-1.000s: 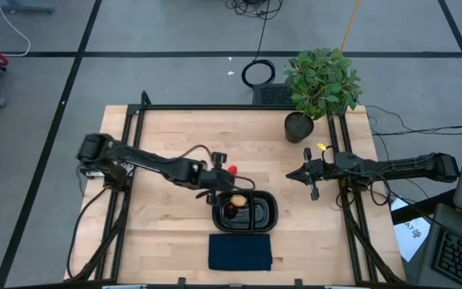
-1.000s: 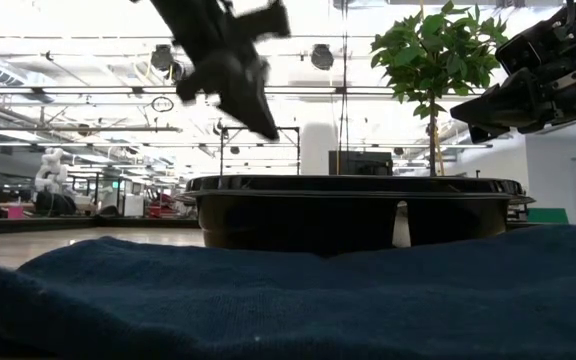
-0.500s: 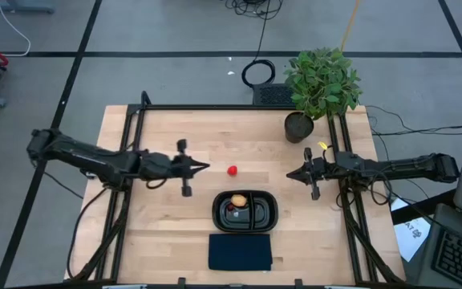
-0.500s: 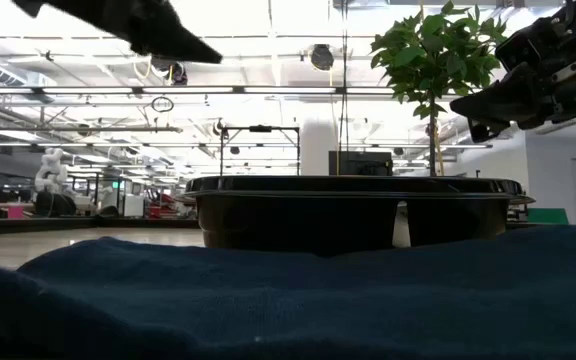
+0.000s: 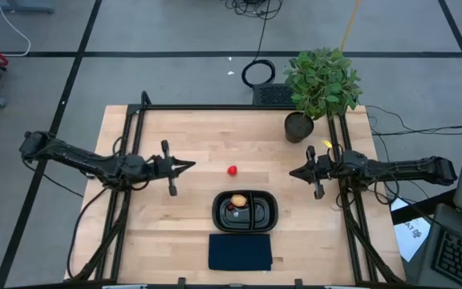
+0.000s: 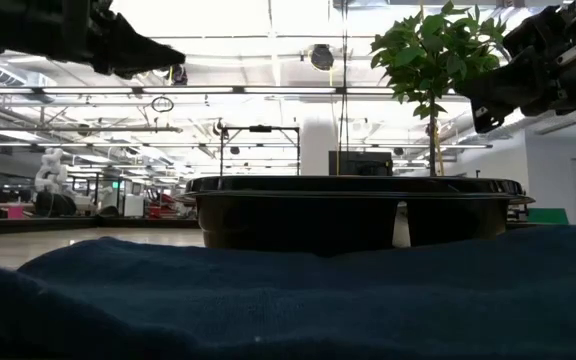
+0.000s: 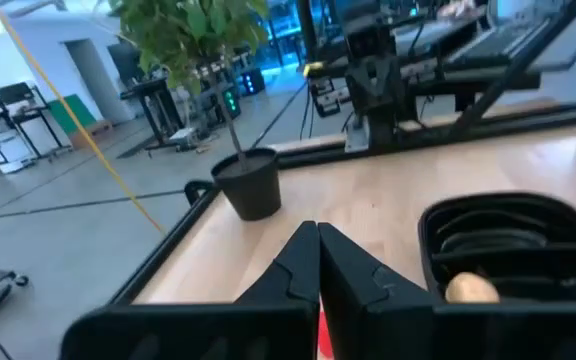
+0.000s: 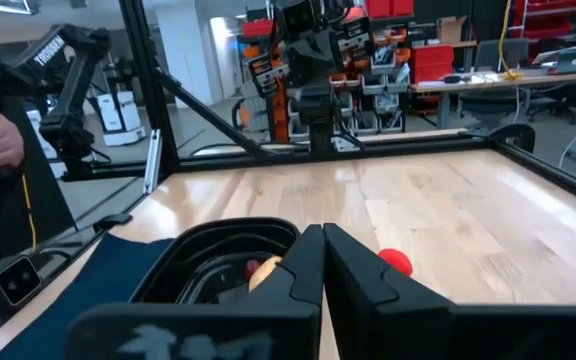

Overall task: Pick and placing Produce into tupperware
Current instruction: Put the strawberry into the black container

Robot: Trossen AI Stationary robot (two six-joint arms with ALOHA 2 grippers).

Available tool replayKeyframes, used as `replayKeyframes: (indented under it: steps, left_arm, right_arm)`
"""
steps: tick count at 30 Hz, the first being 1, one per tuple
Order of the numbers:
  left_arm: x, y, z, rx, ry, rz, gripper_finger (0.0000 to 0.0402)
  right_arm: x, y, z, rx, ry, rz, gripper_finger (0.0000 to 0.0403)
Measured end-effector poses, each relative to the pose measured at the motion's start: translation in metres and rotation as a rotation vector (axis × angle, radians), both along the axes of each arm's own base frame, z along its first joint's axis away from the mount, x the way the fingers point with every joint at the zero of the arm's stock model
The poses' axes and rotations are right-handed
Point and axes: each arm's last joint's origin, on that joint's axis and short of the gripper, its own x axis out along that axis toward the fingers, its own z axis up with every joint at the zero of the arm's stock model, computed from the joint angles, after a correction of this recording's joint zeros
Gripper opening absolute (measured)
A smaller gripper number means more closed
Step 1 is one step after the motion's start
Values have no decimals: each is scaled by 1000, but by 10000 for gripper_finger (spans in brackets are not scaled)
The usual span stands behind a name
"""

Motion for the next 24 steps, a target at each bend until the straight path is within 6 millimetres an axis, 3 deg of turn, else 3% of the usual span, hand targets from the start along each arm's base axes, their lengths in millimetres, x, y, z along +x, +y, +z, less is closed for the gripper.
replayKeyframes:
  steps: [12, 24]
  left_arm:
    - [-29, -7, -7, 95, -10, -166, 0]
    - [-59, 11, -19, 49, -104, -90, 0]
  right_arm:
    - [-4, 0, -1, -10, 11, -3, 0]
    - [-4, -1, -1, -26, 10, -40, 0]
